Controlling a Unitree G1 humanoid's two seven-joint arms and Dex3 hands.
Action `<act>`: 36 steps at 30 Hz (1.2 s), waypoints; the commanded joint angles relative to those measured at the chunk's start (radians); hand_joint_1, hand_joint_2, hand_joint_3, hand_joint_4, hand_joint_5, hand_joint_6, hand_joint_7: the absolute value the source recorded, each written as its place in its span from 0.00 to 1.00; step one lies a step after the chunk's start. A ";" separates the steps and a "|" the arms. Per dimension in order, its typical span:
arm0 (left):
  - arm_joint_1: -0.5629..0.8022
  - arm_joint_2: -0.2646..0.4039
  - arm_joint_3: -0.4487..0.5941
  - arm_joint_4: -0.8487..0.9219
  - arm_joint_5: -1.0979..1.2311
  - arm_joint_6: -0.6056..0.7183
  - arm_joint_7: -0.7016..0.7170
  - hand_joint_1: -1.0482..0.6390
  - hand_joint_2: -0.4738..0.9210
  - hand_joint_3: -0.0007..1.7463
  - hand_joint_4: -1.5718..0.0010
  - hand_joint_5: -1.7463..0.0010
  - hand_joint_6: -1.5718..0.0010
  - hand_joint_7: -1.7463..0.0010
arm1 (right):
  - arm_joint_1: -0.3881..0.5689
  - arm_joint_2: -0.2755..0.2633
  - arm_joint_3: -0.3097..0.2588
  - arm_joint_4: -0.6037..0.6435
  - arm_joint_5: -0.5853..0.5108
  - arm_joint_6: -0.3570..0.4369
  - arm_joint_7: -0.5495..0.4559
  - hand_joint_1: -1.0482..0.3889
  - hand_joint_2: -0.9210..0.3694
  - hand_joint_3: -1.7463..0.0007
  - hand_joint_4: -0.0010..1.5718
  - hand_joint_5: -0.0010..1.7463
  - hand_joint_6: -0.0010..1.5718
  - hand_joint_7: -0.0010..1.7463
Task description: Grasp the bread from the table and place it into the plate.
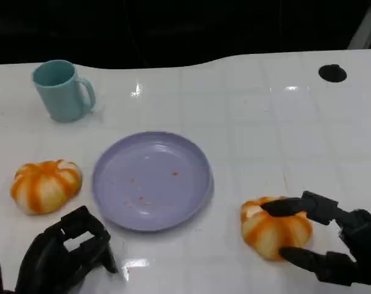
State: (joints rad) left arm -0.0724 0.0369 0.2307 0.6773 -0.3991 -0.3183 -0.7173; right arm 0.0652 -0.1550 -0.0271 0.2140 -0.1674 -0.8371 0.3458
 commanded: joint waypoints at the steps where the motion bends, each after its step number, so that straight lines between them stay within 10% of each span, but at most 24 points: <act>1: 0.008 0.014 0.001 0.008 0.007 0.010 0.004 0.32 1.00 0.09 0.50 0.03 0.54 0.20 | 0.000 -0.089 -0.027 -0.100 -0.166 0.052 -0.075 0.35 0.00 0.95 0.14 0.23 0.24 0.09; 13: 0.010 0.012 -0.010 -0.005 0.021 0.018 0.030 0.32 1.00 0.10 0.50 0.03 0.55 0.19 | 0.023 -0.262 0.040 -0.401 -0.453 0.309 -0.043 0.28 0.03 0.99 0.02 0.15 0.15 0.01; 36: 0.012 0.007 -0.004 -0.008 0.009 0.026 0.021 0.33 1.00 0.09 0.51 0.03 0.56 0.19 | -0.173 -0.291 0.279 -0.295 -0.746 0.496 -0.163 0.32 0.08 1.00 0.08 0.15 0.22 0.01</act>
State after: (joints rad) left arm -0.0730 0.0360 0.2223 0.6630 -0.3880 -0.3044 -0.7009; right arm -0.0773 -0.4321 0.2325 -0.1047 -0.8952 -0.3618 0.1925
